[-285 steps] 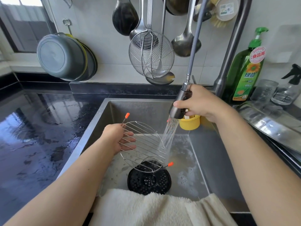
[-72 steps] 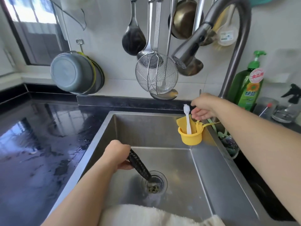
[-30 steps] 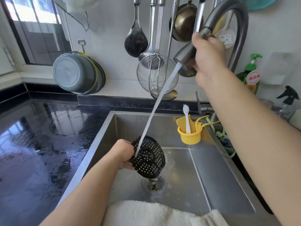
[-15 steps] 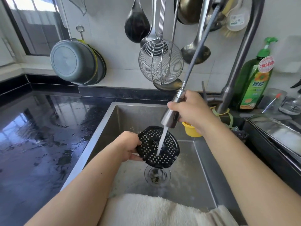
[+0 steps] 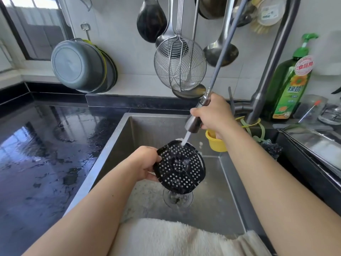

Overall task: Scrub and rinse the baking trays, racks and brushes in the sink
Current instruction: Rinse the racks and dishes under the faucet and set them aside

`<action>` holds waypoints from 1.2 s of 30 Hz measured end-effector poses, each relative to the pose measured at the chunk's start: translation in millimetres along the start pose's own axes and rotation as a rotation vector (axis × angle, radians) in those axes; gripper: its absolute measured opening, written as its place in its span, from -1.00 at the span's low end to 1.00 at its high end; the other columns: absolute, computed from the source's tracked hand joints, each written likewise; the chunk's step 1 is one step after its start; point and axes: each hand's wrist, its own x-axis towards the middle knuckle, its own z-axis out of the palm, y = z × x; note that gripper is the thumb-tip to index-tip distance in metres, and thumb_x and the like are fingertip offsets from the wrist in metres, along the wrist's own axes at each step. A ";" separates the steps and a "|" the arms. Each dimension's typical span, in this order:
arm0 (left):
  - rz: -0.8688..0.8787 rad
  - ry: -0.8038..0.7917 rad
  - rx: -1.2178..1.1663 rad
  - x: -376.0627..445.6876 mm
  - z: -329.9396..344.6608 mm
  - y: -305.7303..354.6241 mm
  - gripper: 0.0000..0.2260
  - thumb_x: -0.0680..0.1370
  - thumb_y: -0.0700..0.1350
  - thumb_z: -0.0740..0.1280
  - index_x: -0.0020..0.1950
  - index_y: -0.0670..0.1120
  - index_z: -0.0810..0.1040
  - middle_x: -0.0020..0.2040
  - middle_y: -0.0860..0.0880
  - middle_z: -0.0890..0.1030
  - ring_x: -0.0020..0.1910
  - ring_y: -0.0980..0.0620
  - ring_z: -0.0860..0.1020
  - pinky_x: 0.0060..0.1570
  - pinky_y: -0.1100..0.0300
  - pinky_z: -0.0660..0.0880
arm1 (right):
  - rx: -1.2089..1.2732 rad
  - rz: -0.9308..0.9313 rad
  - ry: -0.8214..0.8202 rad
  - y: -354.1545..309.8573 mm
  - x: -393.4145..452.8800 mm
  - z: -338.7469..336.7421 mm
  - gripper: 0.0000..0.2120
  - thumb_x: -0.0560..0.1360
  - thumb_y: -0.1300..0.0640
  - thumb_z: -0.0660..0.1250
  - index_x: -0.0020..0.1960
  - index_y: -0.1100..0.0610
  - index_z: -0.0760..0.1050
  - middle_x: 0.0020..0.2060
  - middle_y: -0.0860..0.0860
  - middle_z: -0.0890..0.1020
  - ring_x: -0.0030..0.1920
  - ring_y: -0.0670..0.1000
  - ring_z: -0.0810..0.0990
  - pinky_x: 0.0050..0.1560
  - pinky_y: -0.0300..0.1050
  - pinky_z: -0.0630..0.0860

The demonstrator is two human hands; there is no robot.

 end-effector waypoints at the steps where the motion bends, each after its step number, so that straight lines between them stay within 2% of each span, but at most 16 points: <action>1: 0.006 0.003 0.000 1.2 -0.2 -0.3 -0.74 0.71 -0.32 0.12 0.26 -0.17 0.58 0.14 -0.19 0.68 0.08 -0.18 0.67 -0.14 -0.17 0.68 | -0.008 -0.003 -0.018 -1.7 -1.3 -1.9 -0.71 0.37 0.10 0.54 -0.04 0.01 0.46 -0.05 0.03 0.64 -0.04 0.12 0.66 -0.07 0.18 0.69; 5: 0.023 0.023 0.022 3.2 2.0 -0.4 -0.76 0.67 -0.35 0.20 0.16 -0.15 0.62 0.07 -0.20 0.70 0.05 -0.20 0.68 -0.12 -0.21 0.69 | 0.127 0.019 -0.218 -14.2 -3.6 1.2 -0.74 0.45 0.23 0.53 0.05 0.16 0.50 -0.02 0.09 0.68 -0.03 0.08 0.70 -0.15 0.14 0.71; 9: 0.044 0.029 0.006 7.3 0.3 -2.8 -0.74 0.70 -0.30 0.17 0.16 -0.12 0.64 0.08 -0.19 0.69 0.04 -0.19 0.67 -0.19 -0.11 0.68 | 0.025 0.028 -0.101 -15.8 4.1 0.5 -0.68 0.41 0.21 0.54 0.07 0.15 0.48 0.00 0.09 0.63 -0.01 0.12 0.66 -0.19 0.12 0.71; 13: 0.066 0.018 -0.017 6.6 -1.6 -1.8 -0.79 0.71 -0.25 0.20 0.16 -0.13 0.63 0.09 -0.20 0.69 0.06 -0.21 0.67 -0.16 -0.15 0.69 | 0.108 0.036 -0.211 -11.3 4.3 -1.3 -0.65 0.44 0.23 0.54 0.16 0.17 0.50 0.05 0.07 0.63 0.02 0.02 0.64 -0.15 0.10 0.71; 15: 0.101 0.006 -0.013 5.0 1.5 -0.9 -0.79 0.68 -0.30 0.20 0.14 -0.12 0.61 0.03 -0.19 0.69 -0.05 -0.18 0.68 -0.19 -0.14 0.70 | 0.128 0.028 -0.192 -7.6 4.1 -1.4 -0.68 0.45 0.22 0.54 0.13 0.16 0.50 0.06 0.07 0.64 0.05 0.04 0.65 -0.11 0.11 0.71; 18: 0.130 0.001 -0.073 0.2 5.3 0.9 -0.65 0.64 -0.40 0.14 0.18 -0.02 0.57 0.03 -0.24 0.68 -0.23 -0.16 0.70 -0.33 -0.01 0.69 | 0.028 0.029 -0.081 -3.4 2.6 -11.2 -0.71 0.43 0.17 0.55 0.05 0.10 0.50 0.03 0.05 0.62 0.04 0.10 0.65 -0.12 0.13 0.71; 21: 0.150 0.019 -0.068 -1.0 3.7 2.0 -0.73 0.63 -0.38 0.16 0.12 -0.15 0.61 -0.08 -0.27 0.72 -0.27 -0.17 0.73 -0.30 0.03 0.70 | -0.030 0.047 -0.178 -2.6 -6.1 -29.7 -0.76 0.45 0.21 0.54 -0.01 0.04 0.50 -0.01 0.01 0.63 0.01 0.04 0.65 -0.10 0.13 0.71; 23: 0.158 0.006 -0.017 1.1 3.7 1.5 -0.80 0.62 -0.32 0.22 0.09 -0.25 0.64 -0.13 -0.23 0.74 -0.20 -0.13 0.75 -0.13 0.01 0.71 | 0.014 0.063 -0.264 -1.8 -13.1 -38.9 -0.78 0.47 0.24 0.53 -0.02 0.07 0.51 0.00 0.02 0.63 0.04 0.01 0.63 -0.06 0.15 0.70; 25: 0.153 -0.020 0.032 2.5 6.2 2.9 -0.79 0.61 -0.31 0.21 0.09 -0.26 0.64 -0.05 -0.23 0.74 -0.12 -0.08 0.76 0.04 -0.01 0.69 | 0.060 0.076 -0.300 -0.8 -18.1 -42.8 -0.78 0.48 0.24 0.52 0.02 0.10 0.51 0.02 0.05 0.63 0.07 0.01 0.63 -0.04 0.16 0.70; 26: 0.175 -0.024 0.105 1.7 8.4 2.2 -0.79 0.61 -0.33 0.22 0.08 -0.23 0.64 -0.03 -0.21 0.74 -0.12 -0.02 0.76 0.06 0.03 0.68 | 0.062 0.073 -0.291 -0.4 -19.1 -42.6 -0.77 0.48 0.24 0.52 0.03 0.10 0.51 0.02 0.05 0.63 0.07 0.02 0.63 -0.05 0.16 0.70; 29: 0.377 0.109 0.563 4.6 7.1 -1.1 -0.82 0.57 -0.33 0.37 0.00 -0.06 0.67 -0.08 -0.01 0.70 -0.19 0.10 0.69 -0.15 0.26 0.61 | 0.036 0.069 -0.246 -1.4 -18.4 -41.3 -0.77 0.48 0.23 0.53 0.03 0.09 0.51 0.02 0.04 0.64 0.07 0.04 0.64 -0.06 0.16 0.70; 31: 0.496 0.233 0.780 3.9 2.2 -0.2 -0.75 0.56 -0.30 0.37 -0.09 0.07 0.65 -0.15 0.06 0.68 -0.14 0.05 0.67 -0.11 0.17 0.61 | 0.029 0.075 -0.259 -2.2 -17.8 -41.5 -0.78 0.48 0.23 0.53 0.03 0.10 0.52 0.03 0.05 0.64 0.08 0.05 0.64 -0.06 0.17 0.70; 33: 0.530 0.327 0.843 2.2 -3.3 4.2 -0.72 0.55 -0.27 0.33 -0.11 0.12 0.66 -0.21 0.07 0.66 -0.17 -0.02 0.65 -0.13 0.07 0.62 | 0.022 0.081 -0.278 -1.7 -18.3 -43.3 -0.77 0.48 0.23 0.53 0.05 0.10 0.52 0.04 0.06 0.64 0.08 0.05 0.64 -0.04 0.18 0.70; 36: 0.489 0.376 0.860 2.0 -7.7 7.1 -0.71 0.53 -0.25 0.36 -0.14 0.16 0.69 -0.21 0.10 0.66 -0.18 -0.01 0.63 -0.18 0.08 0.60 | 0.016 0.083 -0.272 -0.7 -19.3 -46.7 -0.76 0.48 0.24 0.52 0.06 0.10 0.51 0.04 0.07 0.64 0.07 0.04 0.64 -0.05 0.17 0.70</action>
